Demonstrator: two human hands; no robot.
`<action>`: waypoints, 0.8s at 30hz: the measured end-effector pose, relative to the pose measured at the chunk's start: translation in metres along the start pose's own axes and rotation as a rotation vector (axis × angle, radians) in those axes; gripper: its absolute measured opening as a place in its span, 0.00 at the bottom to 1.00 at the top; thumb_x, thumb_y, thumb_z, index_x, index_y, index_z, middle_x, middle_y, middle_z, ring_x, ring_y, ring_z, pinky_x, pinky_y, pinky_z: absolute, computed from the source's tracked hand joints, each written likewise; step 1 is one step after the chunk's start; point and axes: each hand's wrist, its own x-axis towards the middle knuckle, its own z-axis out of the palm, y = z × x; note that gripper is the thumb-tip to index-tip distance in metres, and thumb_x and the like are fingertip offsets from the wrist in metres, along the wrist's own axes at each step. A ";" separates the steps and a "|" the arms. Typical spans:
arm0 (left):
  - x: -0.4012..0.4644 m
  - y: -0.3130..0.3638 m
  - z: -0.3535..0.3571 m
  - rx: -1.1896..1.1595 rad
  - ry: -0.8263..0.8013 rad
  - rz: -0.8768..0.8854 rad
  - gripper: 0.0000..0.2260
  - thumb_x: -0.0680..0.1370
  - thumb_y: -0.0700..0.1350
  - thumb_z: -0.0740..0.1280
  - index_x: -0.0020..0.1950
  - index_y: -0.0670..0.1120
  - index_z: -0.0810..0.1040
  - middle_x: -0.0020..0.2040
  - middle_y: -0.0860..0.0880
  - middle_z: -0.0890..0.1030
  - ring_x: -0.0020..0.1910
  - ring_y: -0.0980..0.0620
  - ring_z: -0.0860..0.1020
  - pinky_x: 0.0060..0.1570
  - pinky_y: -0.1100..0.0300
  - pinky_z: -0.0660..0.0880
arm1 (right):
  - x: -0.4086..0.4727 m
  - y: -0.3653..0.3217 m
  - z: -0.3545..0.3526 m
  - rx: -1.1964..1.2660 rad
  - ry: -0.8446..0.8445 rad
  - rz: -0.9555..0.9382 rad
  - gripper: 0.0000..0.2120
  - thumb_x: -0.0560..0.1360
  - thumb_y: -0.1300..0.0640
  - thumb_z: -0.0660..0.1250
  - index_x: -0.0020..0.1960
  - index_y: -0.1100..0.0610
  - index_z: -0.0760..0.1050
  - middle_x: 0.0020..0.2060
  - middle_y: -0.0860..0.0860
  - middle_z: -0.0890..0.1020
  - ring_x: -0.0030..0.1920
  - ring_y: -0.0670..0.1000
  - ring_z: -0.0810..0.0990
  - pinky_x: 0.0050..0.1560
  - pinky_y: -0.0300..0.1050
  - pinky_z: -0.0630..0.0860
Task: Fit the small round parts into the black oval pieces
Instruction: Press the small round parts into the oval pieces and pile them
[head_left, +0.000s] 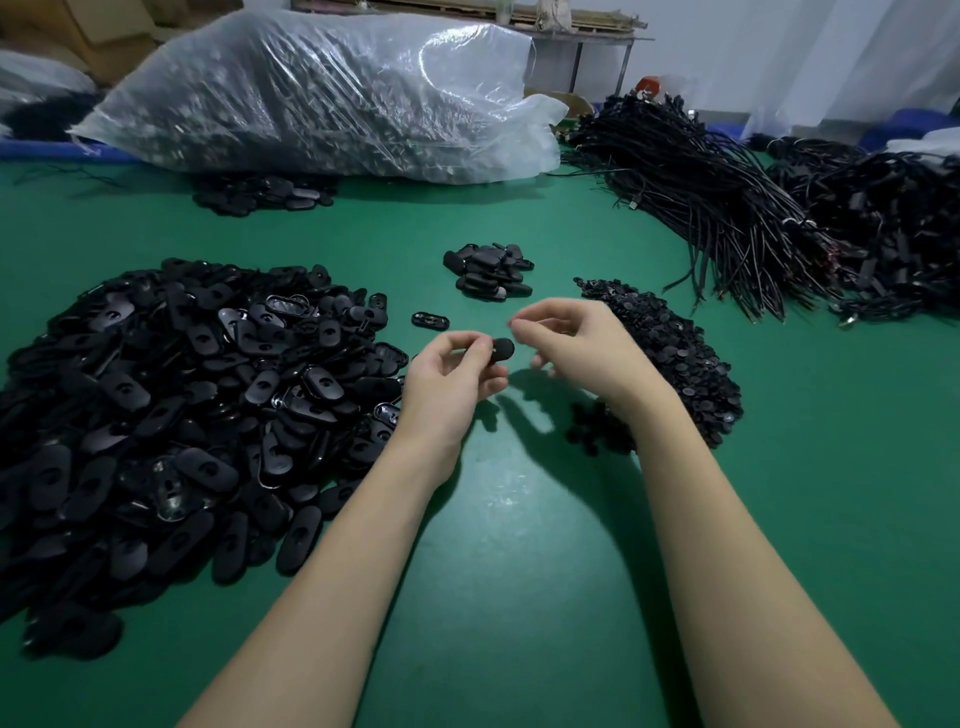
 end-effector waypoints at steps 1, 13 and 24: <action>0.000 0.001 0.000 -0.012 0.002 -0.007 0.04 0.82 0.39 0.66 0.48 0.43 0.78 0.45 0.44 0.83 0.37 0.55 0.83 0.41 0.65 0.79 | 0.001 0.003 -0.006 -0.147 0.088 -0.008 0.05 0.79 0.51 0.70 0.52 0.49 0.84 0.45 0.45 0.86 0.42 0.43 0.83 0.49 0.43 0.79; 0.000 0.002 0.000 0.027 0.039 -0.027 0.03 0.80 0.43 0.70 0.47 0.50 0.80 0.38 0.58 0.85 0.44 0.58 0.81 0.47 0.63 0.74 | -0.001 0.031 -0.026 -0.511 0.324 0.244 0.08 0.77 0.57 0.68 0.51 0.49 0.84 0.56 0.55 0.84 0.55 0.58 0.82 0.55 0.51 0.80; 0.002 0.002 -0.004 -0.131 0.020 -0.079 0.04 0.79 0.38 0.70 0.48 0.46 0.77 0.42 0.50 0.86 0.46 0.54 0.84 0.42 0.68 0.77 | -0.007 0.016 -0.021 -0.071 0.297 0.037 0.01 0.76 0.54 0.72 0.46 0.51 0.82 0.39 0.46 0.85 0.38 0.44 0.81 0.47 0.43 0.79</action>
